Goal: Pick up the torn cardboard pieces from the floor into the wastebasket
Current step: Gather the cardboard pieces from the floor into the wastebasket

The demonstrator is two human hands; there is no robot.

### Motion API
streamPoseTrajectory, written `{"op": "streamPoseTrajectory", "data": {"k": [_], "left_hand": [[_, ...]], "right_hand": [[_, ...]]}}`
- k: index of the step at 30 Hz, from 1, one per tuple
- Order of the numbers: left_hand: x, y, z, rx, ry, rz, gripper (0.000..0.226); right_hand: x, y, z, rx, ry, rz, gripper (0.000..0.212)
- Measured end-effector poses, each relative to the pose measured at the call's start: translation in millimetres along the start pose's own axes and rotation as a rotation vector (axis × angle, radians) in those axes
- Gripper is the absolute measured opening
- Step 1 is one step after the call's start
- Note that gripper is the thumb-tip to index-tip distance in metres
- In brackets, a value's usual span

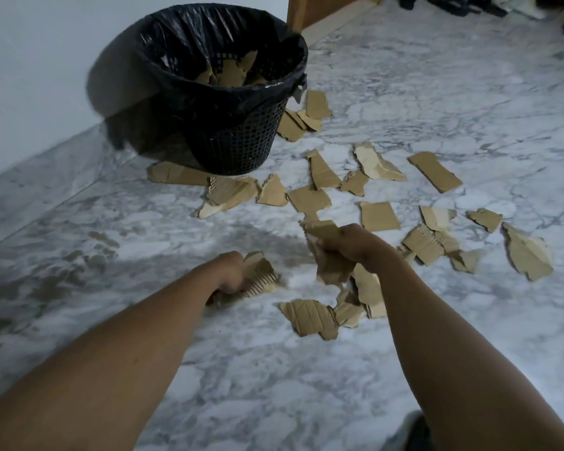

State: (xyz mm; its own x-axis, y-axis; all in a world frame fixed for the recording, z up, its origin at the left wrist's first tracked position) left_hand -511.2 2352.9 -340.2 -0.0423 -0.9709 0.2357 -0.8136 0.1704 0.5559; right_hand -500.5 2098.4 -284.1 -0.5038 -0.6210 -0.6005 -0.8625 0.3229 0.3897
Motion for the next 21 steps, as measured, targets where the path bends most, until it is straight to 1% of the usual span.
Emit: {"op": "streamPoseTrajectory", "data": {"k": [1,2,4,5,6,8,10,12,13,14,15,17,18,19,21], "left_hand": [[10.4,0.5,0.7,-0.047,-0.016,0.046,0.032],[22.8,3.2,3.9,-0.114,-0.034,0.090,0.032],[56.6,14.3,14.2,-0.234,-0.065,0.181,0.040],[76.6,20.0,20.9,-0.255,-0.095,0.241,0.045],[96.6,24.5,29.4,-0.237,-0.140,0.305,0.048],[128.2,32.5,50.4,-0.150,-0.239,0.385,0.049],[139.3,32.8,71.6,-0.067,-0.282,0.379,0.040],[142.2,27.1,81.2,0.015,-0.229,0.366,0.034],[144.3,24.6,81.3,0.036,-0.201,0.388,0.032],[146.4,22.6,79.9,0.027,-0.196,0.419,0.029],[146.0,21.1,76.9,0.000,-0.197,0.441,0.025],[134.5,13.2,64.0,-0.073,-0.228,0.426,0.012],[124.6,6.9,52.2,-0.103,-0.278,0.406,0.010],[108.7,0.5,37.0,-0.126,-0.337,0.374,0.011],[75.8,-11.3,1.1,-0.121,-0.414,0.290,0.023]], "right_hand": [[4.6,-0.5,-10.4,0.006,-0.021,0.031,0.044],[9.4,1.2,-18.2,-0.006,0.011,0.051,0.044],[22.7,11.7,-25.7,-0.064,0.186,0.069,0.047],[31.0,18.2,-24.8,-0.100,0.267,0.081,0.049],[40.0,25.3,-20.9,-0.133,0.322,0.099,0.052],[55.5,37.9,-9.5,-0.167,0.346,0.143,0.052],[66.7,45.6,-3.5,-0.147,0.311,0.190,0.043],[74.6,52.9,-2.2,-0.129,0.250,0.231,0.029],[78.1,57.0,-2.1,-0.122,0.229,0.256,0.025],[78.4,62.8,-1.7,-0.116,0.223,0.278,0.027],[77.7,66.5,2.2,-0.115,0.208,0.278,0.037],[76.5,71.2,17.2,-0.126,0.202,0.251,0.062],[74.8,74.8,26.0,-0.134,0.236,0.236,0.067],[72.3,77.7,35.7,-0.146,0.313,0.190,0.063],[65.2,78.2,53.3,-0.112,0.465,0.047,0.046]]}}
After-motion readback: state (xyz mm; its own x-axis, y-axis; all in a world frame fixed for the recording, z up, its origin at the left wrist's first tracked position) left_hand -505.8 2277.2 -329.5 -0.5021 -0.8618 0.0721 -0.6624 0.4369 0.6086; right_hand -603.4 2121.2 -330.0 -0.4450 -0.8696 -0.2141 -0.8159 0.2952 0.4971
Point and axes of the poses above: each hand's wrist, its own y-axis away from the middle knuckle, its own z-axis out of the palm, x = y × z, the point moved 10 cm from there along -y, towards the middle knuckle, and after that the axes turned 14 degrees about x, right-handed, at the moved point
